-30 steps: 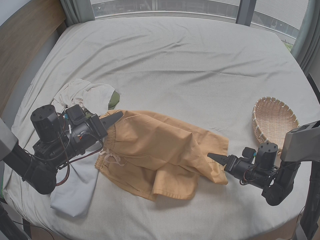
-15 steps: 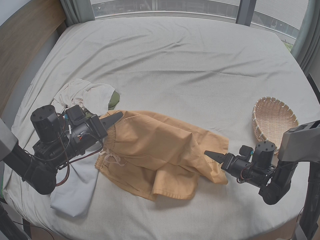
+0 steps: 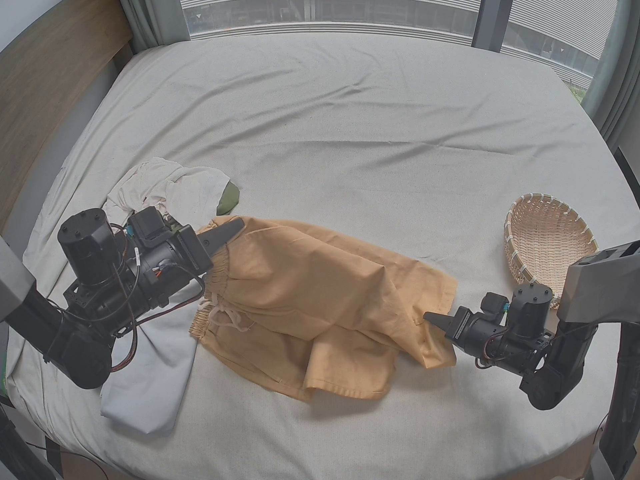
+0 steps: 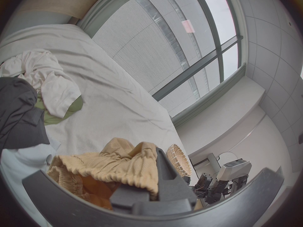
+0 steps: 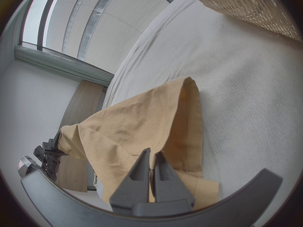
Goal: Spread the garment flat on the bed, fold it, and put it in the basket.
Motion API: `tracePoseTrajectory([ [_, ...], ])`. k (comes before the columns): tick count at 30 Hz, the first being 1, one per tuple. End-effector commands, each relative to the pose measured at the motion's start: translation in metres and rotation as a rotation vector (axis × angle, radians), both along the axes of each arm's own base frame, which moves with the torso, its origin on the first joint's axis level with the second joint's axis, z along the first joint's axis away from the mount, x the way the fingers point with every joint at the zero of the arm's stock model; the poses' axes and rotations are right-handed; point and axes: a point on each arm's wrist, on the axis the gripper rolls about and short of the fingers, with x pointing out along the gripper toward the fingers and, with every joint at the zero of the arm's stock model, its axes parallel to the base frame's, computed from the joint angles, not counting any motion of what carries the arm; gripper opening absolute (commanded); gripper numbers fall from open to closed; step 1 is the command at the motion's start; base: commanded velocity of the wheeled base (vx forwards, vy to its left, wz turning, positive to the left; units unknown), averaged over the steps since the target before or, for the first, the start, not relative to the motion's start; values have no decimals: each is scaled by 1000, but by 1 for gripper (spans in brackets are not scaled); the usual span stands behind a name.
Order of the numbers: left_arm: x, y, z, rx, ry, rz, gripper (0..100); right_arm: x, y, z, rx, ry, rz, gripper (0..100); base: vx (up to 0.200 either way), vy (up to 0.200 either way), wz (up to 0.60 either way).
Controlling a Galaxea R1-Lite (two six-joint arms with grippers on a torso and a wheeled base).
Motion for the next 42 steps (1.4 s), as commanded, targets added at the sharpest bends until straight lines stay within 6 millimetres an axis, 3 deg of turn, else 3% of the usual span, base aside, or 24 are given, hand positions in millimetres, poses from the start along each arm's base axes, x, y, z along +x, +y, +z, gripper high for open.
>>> tracePoseTrajectory([
  [1,-1,0,5,-22,-45,-3,0,-12,-6,26,28,-53,16,0,0,0,0],
  [12,-12,1,42,-80,-253,-28,0,-57,-25,106,109,-298,60,0,0,0,0],
  [22,-33,7,69,-94,-352,-95,0,-58,-46,131,126,-410,0,0,0,0,0],
  [31,-53,13,83,-91,-398,-173,0,-50,-63,180,137,-544,-58,0,0,0,0],
  [42,-64,16,98,-98,-459,-207,0,-67,-75,234,128,-569,-68,0,0,0,0],
])
